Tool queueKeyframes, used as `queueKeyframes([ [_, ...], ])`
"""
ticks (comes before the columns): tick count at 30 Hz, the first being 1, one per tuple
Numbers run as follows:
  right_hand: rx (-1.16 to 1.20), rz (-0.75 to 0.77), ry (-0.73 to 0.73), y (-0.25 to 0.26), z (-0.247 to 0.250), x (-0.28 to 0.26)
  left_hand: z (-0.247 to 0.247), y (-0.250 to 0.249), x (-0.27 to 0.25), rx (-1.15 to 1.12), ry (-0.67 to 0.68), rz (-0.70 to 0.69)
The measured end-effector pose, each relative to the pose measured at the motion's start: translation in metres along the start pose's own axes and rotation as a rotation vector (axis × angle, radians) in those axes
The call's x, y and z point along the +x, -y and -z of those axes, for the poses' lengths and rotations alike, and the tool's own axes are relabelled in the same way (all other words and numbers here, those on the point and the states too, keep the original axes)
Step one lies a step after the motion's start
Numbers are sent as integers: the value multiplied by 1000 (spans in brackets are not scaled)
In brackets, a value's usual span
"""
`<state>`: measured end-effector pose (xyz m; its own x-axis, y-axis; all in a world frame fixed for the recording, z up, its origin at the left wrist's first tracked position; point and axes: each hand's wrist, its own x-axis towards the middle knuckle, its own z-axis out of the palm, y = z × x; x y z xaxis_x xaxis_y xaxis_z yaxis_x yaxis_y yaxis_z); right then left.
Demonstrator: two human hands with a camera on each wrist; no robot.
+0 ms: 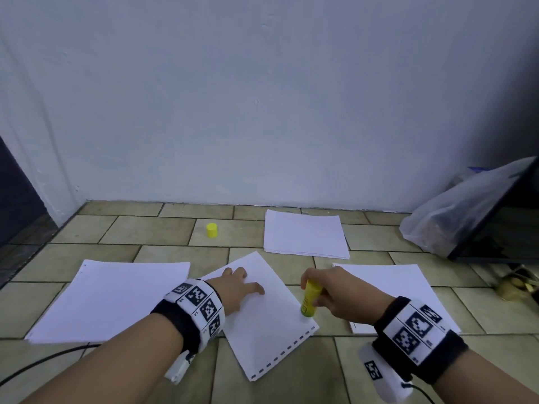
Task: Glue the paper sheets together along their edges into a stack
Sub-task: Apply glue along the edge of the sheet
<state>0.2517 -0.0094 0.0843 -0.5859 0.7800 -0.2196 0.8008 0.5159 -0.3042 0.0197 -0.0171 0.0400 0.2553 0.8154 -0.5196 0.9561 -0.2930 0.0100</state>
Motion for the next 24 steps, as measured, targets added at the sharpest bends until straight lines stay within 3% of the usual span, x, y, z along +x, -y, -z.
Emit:
queueKeyframes([
  [5,82,-43,10,-8,13,2,3,-6,-9,70,9,-5],
  [12,302,-140,-240,-14,42,12,2,-7,-7,122,5,49],
  [18,317,-179,-285,-11,39,29,-3,-8,-2,54,-44,-139],
  [24,325,-231,-293,-9,26,48,1,-8,-4,70,-34,-88],
])
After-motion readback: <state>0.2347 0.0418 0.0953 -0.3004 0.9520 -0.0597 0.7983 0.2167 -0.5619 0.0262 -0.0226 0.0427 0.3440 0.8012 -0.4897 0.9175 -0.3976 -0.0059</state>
